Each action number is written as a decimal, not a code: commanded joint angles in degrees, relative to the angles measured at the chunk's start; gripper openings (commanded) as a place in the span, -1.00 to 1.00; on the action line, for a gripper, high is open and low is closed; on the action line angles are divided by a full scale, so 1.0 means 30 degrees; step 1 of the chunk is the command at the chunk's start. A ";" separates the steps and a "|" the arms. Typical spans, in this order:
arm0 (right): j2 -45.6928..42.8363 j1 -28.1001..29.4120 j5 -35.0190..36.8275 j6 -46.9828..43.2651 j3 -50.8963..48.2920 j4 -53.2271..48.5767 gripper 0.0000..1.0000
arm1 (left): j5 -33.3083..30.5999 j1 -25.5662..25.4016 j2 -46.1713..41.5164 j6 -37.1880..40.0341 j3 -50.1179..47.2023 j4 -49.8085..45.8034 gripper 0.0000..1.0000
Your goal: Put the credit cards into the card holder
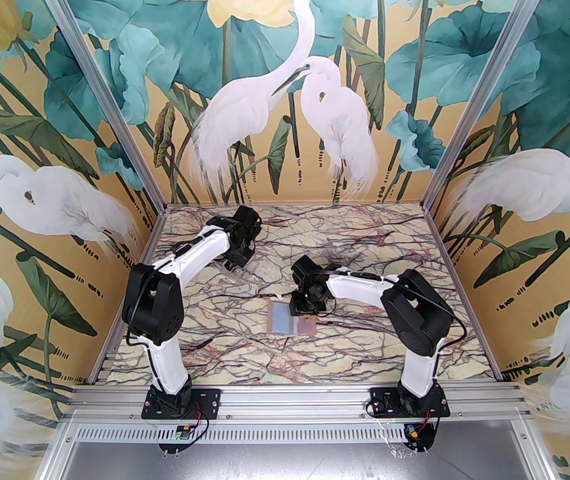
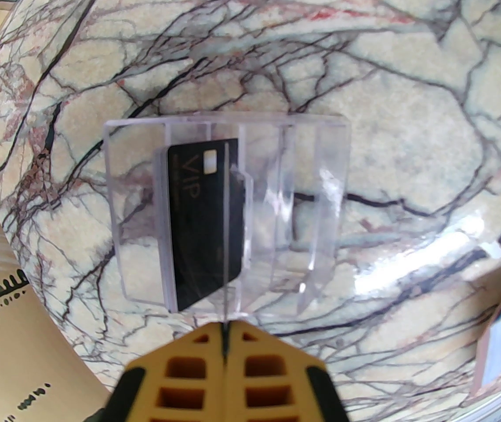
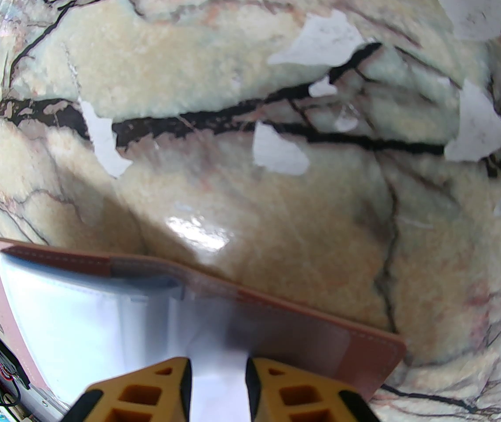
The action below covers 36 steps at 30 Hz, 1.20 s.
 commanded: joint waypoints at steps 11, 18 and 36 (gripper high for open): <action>-0.1007 0.0247 0.0425 -0.0020 -0.1351 0.1308 -0.34 | 0.6413 -0.0021 -0.8057 -0.3992 -0.4802 0.2915 -1.00; -0.3749 0.0247 0.0683 0.0299 -0.1835 0.1534 -0.30 | 1.0263 -0.0017 -1.2227 -0.6871 -0.9316 0.6005 -1.00; -1.4871 0.0248 0.3950 -0.0922 -0.3832 0.2206 -0.36 | 1.7286 -0.0032 -1.7258 -1.2461 -1.2915 1.2896 -1.00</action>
